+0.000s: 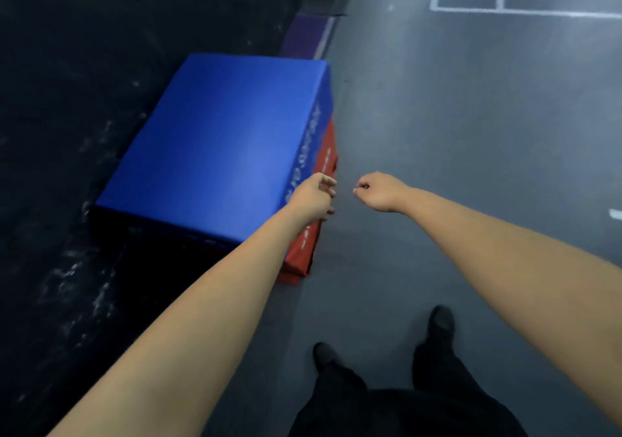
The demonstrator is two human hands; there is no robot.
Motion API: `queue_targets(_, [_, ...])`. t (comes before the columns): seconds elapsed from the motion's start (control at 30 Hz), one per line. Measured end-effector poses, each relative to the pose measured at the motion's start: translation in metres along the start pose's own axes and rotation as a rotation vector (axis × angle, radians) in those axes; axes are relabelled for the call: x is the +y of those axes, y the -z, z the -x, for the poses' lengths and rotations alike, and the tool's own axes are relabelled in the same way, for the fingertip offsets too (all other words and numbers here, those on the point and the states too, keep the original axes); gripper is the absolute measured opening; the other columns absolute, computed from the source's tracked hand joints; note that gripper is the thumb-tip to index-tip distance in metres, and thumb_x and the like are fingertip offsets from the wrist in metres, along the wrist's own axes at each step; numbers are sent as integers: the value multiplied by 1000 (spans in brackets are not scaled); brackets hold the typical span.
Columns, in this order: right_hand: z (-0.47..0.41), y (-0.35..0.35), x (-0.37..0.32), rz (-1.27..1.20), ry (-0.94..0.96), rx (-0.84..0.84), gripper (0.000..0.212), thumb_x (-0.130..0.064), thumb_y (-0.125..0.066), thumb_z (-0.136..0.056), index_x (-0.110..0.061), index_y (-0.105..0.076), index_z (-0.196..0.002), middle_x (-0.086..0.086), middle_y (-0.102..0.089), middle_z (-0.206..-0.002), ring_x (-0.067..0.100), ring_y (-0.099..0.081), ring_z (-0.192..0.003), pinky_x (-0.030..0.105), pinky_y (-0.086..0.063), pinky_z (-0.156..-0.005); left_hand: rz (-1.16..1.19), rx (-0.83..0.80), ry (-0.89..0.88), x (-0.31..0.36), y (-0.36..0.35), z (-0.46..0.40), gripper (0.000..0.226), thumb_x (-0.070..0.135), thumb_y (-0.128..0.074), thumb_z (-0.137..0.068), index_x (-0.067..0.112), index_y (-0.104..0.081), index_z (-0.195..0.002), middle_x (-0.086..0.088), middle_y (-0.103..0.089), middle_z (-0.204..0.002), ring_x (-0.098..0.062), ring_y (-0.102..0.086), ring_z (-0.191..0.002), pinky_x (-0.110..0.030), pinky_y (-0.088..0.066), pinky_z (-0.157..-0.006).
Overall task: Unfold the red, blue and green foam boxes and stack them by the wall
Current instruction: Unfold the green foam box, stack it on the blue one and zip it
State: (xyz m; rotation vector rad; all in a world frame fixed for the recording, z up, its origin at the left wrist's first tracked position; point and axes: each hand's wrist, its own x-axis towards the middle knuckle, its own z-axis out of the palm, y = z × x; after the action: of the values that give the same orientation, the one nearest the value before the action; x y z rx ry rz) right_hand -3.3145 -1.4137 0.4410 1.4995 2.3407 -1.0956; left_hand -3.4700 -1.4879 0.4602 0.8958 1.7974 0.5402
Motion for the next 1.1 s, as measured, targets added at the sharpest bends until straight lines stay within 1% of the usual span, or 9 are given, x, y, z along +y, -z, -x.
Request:
queue_targets(0.1, [25, 39, 92, -138, -98, 122, 33, -24, -47, -102, -2, -70, -109, 16, -70, -115, 34, -63, -107, 36, -50, -87, -113, -135, -38, 62, -86, -30, 25, 4, -38, -98, 18, -56, -109, -4, -65, -103, -21, -61, -71, -28, -47, -60])
queue_targets(0.17, [48, 74, 176, -223, -180, 214, 31, -21, -47, -101, 0, -70, -101, 17, -70, -105, 34, -63, -98, 37, -49, -81, -219, -241, -56, 115, -167, -50, 23, 7, -41, -98, 20, -58, -104, -7, -69, -103, -22, -63, -72, -29, -49, -59])
queue_targets(0.23, [73, 100, 250, -297, -260, 287, 28, -20, -47, -100, -2, -68, -94, 12, -68, -94, 30, -60, -88, 35, -46, -73, -287, -332, -80, 164, -241, -63, 24, 9, -42, -98, 19, -60, -108, -8, -71, -106, -21, -65, -74, -29, -51, -60])
queue_targets(0.4, [165, 170, 432, -466, -518, 476, 25, -20, -47, -97, -9, -68, -90, 5, -63, -86, 26, -56, -82, 31, -39, -64, -364, -550, -128, 290, -444, -64, 25, 20, -41, -104, 18, -60, -120, -4, -70, -109, -21, -68, -87, -41, -57, -89])
queue_targets(0.5, [223, 207, 519, -540, -637, 576, 26, -21, -47, -96, -11, -71, -97, 6, -67, -92, 27, -60, -86, 34, -49, -72, -382, -663, -203, 355, -549, -54, 25, 22, -43, -104, 17, -61, -121, -6, -71, -112, -21, -69, -88, -40, -58, -86])
queue_targets(0.6, [277, 241, 595, -627, -759, 705, 23, -22, -47, -94, -17, -66, -83, 4, -67, -88, 28, -61, -84, 36, -50, -73, -411, -794, -244, 411, -642, -40, 26, 23, -43, -106, 16, -61, -123, -6, -72, -113, -21, -70, -90, -38, -59, -86])
queue_targets(0.73, [335, 282, 701, -742, -926, 898, 28, -25, -45, -93, -13, -71, -91, 5, -74, -96, 29, -66, -89, 42, -56, -81, -485, -933, -318, 484, -769, -32, 27, 25, -44, -106, 15, -62, -124, -5, -72, -110, -21, -71, -90, -39, -58, -88])
queue_targets(0.9, [365, 330, 819, -869, -1034, 1011, 35, -32, -44, -88, -6, -68, -92, 13, -74, -94, 36, -69, -91, 48, -58, -81, -474, -1057, -321, 561, -898, -55, 26, 24, -48, -105, 13, -64, -122, -12, -72, -116, -27, -71, -93, -45, -56, -96])
queue_targets(1.1, [398, 436, 955, -985, -1101, 1200, 26, -23, -50, -95, -10, -72, -93, 4, -76, -91, 27, -71, -90, 41, -57, -84, -580, -1206, -400, 691, -1059, -76, 27, 26, -46, -104, 15, -65, -120, -9, -74, -112, -30, -73, -102, -43, -57, -93])
